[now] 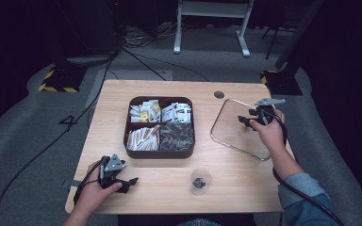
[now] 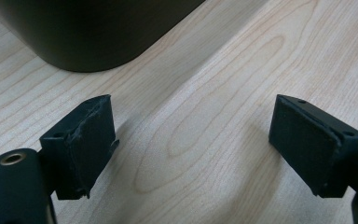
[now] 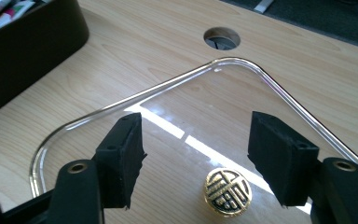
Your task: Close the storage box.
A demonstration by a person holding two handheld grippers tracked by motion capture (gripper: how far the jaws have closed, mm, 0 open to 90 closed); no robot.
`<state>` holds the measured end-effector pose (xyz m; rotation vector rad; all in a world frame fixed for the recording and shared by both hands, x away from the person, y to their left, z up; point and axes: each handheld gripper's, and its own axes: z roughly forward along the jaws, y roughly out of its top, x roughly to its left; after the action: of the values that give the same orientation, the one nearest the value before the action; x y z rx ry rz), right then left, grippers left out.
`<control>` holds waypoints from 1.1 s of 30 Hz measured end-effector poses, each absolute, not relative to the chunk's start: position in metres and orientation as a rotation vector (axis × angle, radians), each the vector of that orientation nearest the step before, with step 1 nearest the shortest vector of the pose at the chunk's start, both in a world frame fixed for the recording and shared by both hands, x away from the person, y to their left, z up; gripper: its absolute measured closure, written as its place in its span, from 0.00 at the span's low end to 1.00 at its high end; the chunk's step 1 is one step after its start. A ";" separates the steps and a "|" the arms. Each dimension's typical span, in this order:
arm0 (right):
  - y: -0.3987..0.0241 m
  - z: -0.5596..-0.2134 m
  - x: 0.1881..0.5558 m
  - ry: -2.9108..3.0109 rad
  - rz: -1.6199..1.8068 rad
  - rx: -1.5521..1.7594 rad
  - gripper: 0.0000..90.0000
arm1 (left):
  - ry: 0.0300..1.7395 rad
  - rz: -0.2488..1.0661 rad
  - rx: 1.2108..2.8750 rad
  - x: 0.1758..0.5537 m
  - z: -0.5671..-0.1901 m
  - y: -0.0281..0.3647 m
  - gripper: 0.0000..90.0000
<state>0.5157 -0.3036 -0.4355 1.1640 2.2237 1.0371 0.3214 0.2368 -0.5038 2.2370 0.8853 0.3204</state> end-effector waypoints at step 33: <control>-0.324 -0.488 0.521 2.267 0.922 1.260 0.65 | 0.883 0.320 2.238 0.322 -0.504 0.237 0.16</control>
<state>0.5206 -0.3245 -0.4884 1.2598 2.2668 0.9218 0.3216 0.2370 -0.5038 2.2377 0.8835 0.3199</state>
